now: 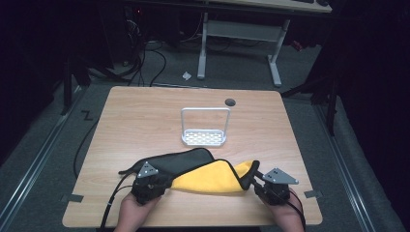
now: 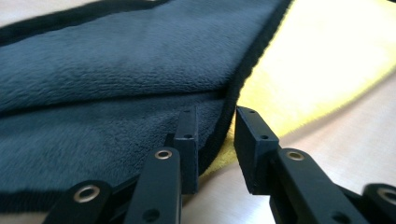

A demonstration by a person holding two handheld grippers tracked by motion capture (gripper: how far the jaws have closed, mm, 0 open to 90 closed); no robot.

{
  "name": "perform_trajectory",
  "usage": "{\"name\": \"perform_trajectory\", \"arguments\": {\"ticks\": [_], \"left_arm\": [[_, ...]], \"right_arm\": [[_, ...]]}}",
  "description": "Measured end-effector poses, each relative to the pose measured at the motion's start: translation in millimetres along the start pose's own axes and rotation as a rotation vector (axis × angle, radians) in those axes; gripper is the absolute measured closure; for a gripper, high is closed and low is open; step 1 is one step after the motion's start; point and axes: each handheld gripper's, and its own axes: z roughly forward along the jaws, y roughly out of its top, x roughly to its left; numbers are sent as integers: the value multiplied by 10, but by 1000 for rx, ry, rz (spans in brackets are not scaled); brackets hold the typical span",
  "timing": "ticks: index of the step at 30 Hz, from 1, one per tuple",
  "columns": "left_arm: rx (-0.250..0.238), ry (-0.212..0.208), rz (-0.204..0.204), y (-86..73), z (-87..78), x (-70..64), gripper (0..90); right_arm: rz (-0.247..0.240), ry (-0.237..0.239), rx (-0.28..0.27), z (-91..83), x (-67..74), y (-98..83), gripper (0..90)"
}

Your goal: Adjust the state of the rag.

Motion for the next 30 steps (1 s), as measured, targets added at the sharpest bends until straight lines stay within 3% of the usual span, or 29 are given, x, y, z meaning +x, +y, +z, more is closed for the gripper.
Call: {"name": "perform_trajectory", "arguments": {"ticks": [1, 2, 4, 5, 6, 7, 9, 12, 16, 20, 23, 24, 25, 26, 27, 28, 29, 30], "left_arm": [[0, 0, 0, 0, 0, 0, 718], [3, -27, -3, -32, 7, -70, 718], [16, -43, 16, -54, 17, -167, 719], [32, -61, 36, -70, 39, -281, 719], [32, -61, 36, -70, 39, -281, 719], [39, -71, 48, -78, 52, -338, 719], [50, -95, 72, -94, 84, -458, 719], [62, -129, 82, -106, 119, -567, 717], [82, -160, 83, -96, 150, -656, 693], [77, -162, 84, -69, 100, -639, 681], [-6, -130, 86, -4, -58, -549, 673], [-6, -130, 86, -4, -58, -549, 671], [-67, -77, 81, 37, -166, -431, 669], [-67, -77, 81, 37, -166, -431, 660], [-92, -41, 55, 91, -219, -309, 645], [-103, -15, 48, 133, -228, -245, 635], [-103, -15, 48, 133, -228, -245, 623], [-104, 20, 44, 194, -205, -171, 623]], "right_arm": [[0, 0, 0, 0, 0, 0, 690], [-2, 8, 15, 23, 3, -8, 698], [-11, 19, 63, 123, -2, -37, 739], [-10, 31, 117, 219, -28, -67, 786], [-10, 31, 117, 219, -28, -67, 786], [2, 45, 165, 303, -68, -91, 824], [23, 50, 165, 349, -115, -86, 844], [9, 33, 164, 384, -132, -65, 855], [16, -8, 137, 638, -223, 75, 863], [6, -23, 127, 752, -271, 139, 863], [23, -23, 122, 726, -319, 152, 814], [23, -23, 122, 726, -319, 152, 814], [31, -28, 88, 617, -341, 145, 800], [31, -28, 88, 617, -341, 145, 800], [36, -24, 68, 531, -356, 135, 782], [40, -21, 63, 504, -356, 131, 775], [40, -21, 63, 504, -356, 131, 775], [47, -14, 57, 477, -351, 128, 761]]}}
